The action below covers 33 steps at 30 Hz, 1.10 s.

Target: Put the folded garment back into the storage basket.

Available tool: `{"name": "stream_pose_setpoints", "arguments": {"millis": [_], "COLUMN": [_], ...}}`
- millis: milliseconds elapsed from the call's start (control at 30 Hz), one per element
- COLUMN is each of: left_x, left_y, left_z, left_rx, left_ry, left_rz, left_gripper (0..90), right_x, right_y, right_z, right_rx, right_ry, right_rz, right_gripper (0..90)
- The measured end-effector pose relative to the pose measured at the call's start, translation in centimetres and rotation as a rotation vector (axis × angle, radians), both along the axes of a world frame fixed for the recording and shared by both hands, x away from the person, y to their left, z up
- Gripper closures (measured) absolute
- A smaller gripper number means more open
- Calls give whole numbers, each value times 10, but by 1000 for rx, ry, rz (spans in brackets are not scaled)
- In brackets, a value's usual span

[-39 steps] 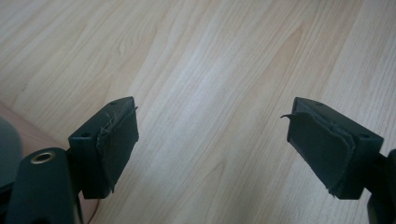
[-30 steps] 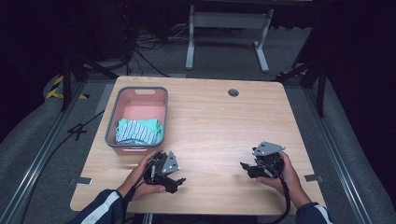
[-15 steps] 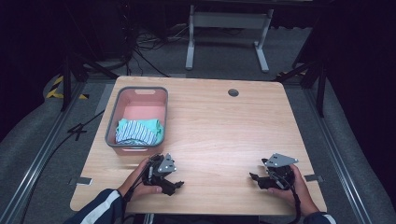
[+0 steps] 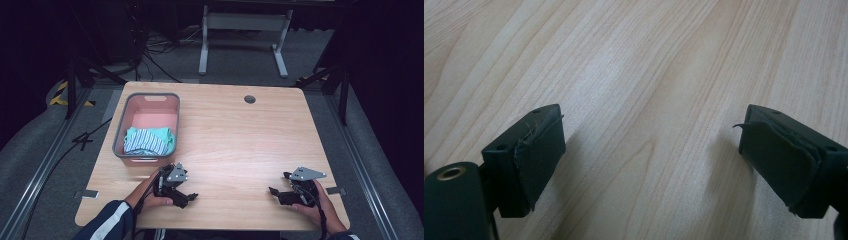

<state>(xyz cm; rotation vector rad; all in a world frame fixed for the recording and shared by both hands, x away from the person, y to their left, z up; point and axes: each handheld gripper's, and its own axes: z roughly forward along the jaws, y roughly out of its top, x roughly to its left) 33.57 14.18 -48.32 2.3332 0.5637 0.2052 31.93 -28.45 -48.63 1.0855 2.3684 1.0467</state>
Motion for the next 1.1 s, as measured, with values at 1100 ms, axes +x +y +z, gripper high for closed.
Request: {"name": "stream_pose_setpoints", "arguments": {"millis": [1100], "left_x": [1], "left_y": [-1], "left_z": [0], "left_rx": [8], "left_ry": [6], "left_rz": [-7], "left_gripper": [90], "right_x": [0], "right_y": [0], "right_z": [0], "right_rx": [2], "right_ry": [2], "right_rz": [1], "right_gripper": [183]}}
